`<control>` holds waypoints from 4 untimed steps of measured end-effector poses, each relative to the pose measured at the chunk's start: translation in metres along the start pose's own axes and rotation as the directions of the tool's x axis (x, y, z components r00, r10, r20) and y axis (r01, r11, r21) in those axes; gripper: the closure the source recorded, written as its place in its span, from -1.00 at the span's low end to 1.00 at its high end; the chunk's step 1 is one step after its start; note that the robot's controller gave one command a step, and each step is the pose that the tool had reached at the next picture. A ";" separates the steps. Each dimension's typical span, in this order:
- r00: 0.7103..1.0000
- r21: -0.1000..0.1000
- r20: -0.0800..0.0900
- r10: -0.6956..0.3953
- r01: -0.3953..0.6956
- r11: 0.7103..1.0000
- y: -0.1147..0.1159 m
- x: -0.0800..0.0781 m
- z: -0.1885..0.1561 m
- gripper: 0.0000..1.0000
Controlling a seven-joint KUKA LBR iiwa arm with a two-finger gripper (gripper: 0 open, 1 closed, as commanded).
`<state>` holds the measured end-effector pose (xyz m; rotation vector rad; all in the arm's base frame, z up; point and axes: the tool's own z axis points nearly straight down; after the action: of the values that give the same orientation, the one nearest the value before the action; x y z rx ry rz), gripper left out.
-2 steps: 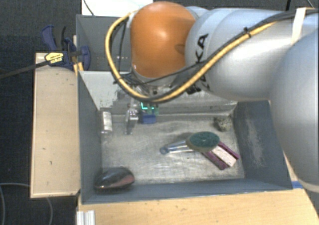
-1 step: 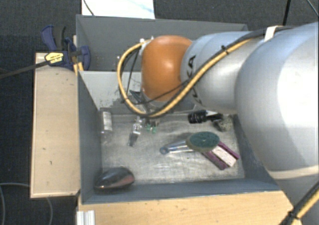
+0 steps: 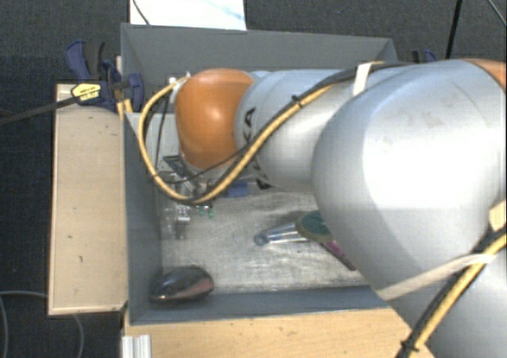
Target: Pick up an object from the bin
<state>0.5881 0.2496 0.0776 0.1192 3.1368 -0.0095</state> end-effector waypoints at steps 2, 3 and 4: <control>0.985 -0.005 -0.006 0.171 -0.172 0.985 -0.008 0.002 -0.008 -1.00; 0.986 -0.009 0.003 0.166 -0.166 0.986 -0.032 -0.008 -0.057 -1.00; 0.971 -0.002 -0.004 0.238 -0.238 0.971 -0.115 0.003 -0.052 -1.00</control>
Offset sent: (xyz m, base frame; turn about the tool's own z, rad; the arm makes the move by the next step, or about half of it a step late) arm 0.0000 -0.0085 0.0063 0.0394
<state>0.5767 0.1352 0.1303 0.4941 3.1032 -0.0044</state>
